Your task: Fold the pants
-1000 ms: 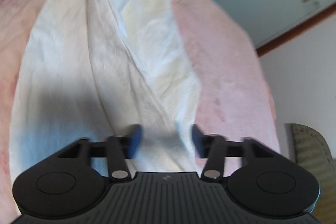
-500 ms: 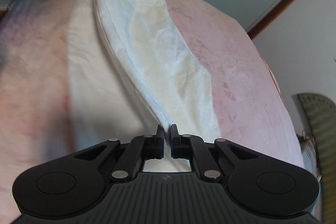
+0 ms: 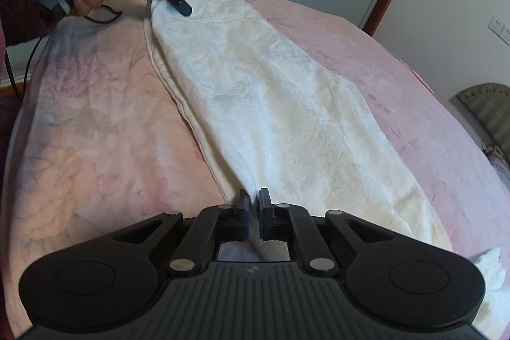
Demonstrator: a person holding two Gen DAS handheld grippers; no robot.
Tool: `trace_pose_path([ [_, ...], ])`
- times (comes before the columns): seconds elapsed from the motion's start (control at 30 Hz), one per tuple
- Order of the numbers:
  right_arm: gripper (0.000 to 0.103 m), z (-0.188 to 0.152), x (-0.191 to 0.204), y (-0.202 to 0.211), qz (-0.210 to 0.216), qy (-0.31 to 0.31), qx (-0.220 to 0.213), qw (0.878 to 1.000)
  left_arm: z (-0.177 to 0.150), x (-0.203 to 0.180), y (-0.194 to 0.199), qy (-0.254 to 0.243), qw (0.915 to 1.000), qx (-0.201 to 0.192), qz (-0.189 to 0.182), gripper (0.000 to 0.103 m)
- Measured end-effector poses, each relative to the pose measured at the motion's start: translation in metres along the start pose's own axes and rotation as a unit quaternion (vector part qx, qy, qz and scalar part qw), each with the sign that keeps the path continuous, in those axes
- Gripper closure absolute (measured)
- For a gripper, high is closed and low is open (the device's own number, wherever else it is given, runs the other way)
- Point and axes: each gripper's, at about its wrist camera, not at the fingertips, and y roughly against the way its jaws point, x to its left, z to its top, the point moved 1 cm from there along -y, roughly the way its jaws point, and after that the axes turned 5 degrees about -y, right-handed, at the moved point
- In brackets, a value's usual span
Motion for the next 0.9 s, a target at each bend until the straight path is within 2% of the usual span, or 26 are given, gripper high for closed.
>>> trace_pose_path([
  [0.1, 0.097, -0.004, 0.001, 0.000, -0.008, -0.025, -0.011, 1.000, 0.000, -0.005, -0.002, -0.021, 0.9997, 0.006, 0.012, 0.079],
  [0.23, 0.094, -0.012, -0.014, 0.002, 0.006, -0.110, -0.030, 0.993, 0.007, -0.002, 0.007, 0.004, 0.9998, 0.021, 0.004, 0.071],
  [0.27, 0.093, -0.013, -0.014, 0.006, 0.006, -0.116, -0.031, 0.993, 0.010, -0.001, 0.012, 0.007, 0.9997, 0.019, 0.015, 0.065],
  [0.33, 0.092, -0.019, -0.017, 0.021, 0.002, -0.128, -0.044, 0.991, 0.016, 0.000, 0.025, 0.002, 0.9986, 0.002, 0.052, 0.059],
  [0.43, 0.091, -0.040, -0.039, 0.050, -0.014, -0.205, -0.071, 0.976, 0.026, -0.008, 0.046, -0.026, 0.9932, -0.040, 0.106, 0.053],
  [0.47, 0.090, -0.049, -0.049, 0.059, -0.029, -0.235, -0.079, 0.968, 0.029, -0.013, 0.053, -0.037, 0.9910, -0.054, 0.117, 0.052],
  [0.53, 0.081, -0.075, -0.076, 0.075, -0.058, -0.314, -0.079, 0.944, 0.033, -0.032, 0.063, -0.053, 0.9891, -0.079, 0.112, 0.049],
  [0.57, 0.065, -0.090, -0.088, 0.077, -0.063, -0.355, -0.054, 0.931, 0.035, -0.043, 0.066, -0.060, 0.9896, -0.087, 0.098, 0.047],
  [0.6, 0.060, -0.104, -0.097, 0.078, -0.073, -0.384, -0.026, 0.920, 0.036, -0.055, 0.068, -0.068, 0.9904, -0.090, 0.080, 0.045],
  [0.63, 0.062, -0.116, -0.103, 0.086, -0.095, -0.405, -0.026, 0.909, 0.035, -0.070, 0.067, -0.082, 0.9908, -0.092, 0.056, 0.041],
  [0.67, 0.060, -0.126, -0.107, 0.100, -0.104, -0.426, -0.051, 0.897, 0.034, -0.088, 0.064, -0.103, 0.9904, -0.088, 0.029, 0.038],
  [0.73, 0.062, -0.145, -0.124, 0.137, -0.116, -0.475, -0.128, 0.863, 0.028, -0.123, 0.053, -0.144, 0.9864, -0.076, -0.019, 0.035],
  [0.77, 0.061, -0.154, -0.135, 0.155, -0.144, -0.497, -0.158, 0.841, 0.024, -0.141, 0.046, -0.162, 0.9837, -0.065, -0.040, 0.035],
  [0.8, 0.061, -0.163, -0.149, 0.169, -0.175, -0.511, -0.172, 0.824, 0.018, -0.159, 0.038, -0.178, 0.9806, -0.053, -0.062, 0.035],
  [0.83, 0.061, -0.172, -0.164, 0.177, -0.206, -0.515, -0.170, 0.815, 0.010, -0.178, 0.030, -0.196, 0.9758, -0.044, -0.087, 0.035],
  [0.9, 0.061, -0.196, -0.199, 0.181, -0.263, -0.525, -0.135, 0.798, -0.010, -0.211, 0.016, -0.235, 0.9636, -0.029, -0.124, 0.033],
])
